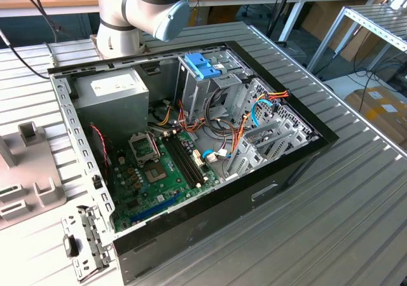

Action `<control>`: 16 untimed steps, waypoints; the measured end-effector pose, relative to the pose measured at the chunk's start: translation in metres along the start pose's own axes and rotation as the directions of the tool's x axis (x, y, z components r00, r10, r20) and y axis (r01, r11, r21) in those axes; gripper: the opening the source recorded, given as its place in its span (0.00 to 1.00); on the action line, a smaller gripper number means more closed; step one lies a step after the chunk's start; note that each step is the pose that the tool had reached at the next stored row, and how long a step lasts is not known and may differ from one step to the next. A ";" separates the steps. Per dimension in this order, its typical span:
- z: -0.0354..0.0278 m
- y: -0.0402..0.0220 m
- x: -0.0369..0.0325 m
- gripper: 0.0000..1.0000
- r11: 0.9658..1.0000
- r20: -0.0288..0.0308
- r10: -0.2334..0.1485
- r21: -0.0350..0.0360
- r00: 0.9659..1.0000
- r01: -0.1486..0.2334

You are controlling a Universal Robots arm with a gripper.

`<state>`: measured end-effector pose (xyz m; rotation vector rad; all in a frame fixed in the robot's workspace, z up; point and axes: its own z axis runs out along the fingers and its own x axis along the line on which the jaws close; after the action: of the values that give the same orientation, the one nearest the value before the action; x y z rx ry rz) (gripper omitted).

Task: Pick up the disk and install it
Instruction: 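Pick up the disk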

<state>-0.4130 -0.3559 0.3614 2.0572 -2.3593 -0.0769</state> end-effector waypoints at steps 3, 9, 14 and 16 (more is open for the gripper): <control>0.0008 0.0000 -0.0002 0.48 1.000 0.000 0.000 0.000 1.000 0.000; 0.0023 0.0000 -0.0006 0.48 1.000 0.000 0.000 0.000 1.000 0.000; 0.0034 0.0001 -0.0011 0.48 1.000 0.000 0.000 0.000 1.000 0.000; 0.0040 0.0001 -0.0014 0.48 1.000 0.000 0.000 0.000 1.000 0.000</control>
<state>-0.4130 -0.3544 0.3574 2.0573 -2.3595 -0.0768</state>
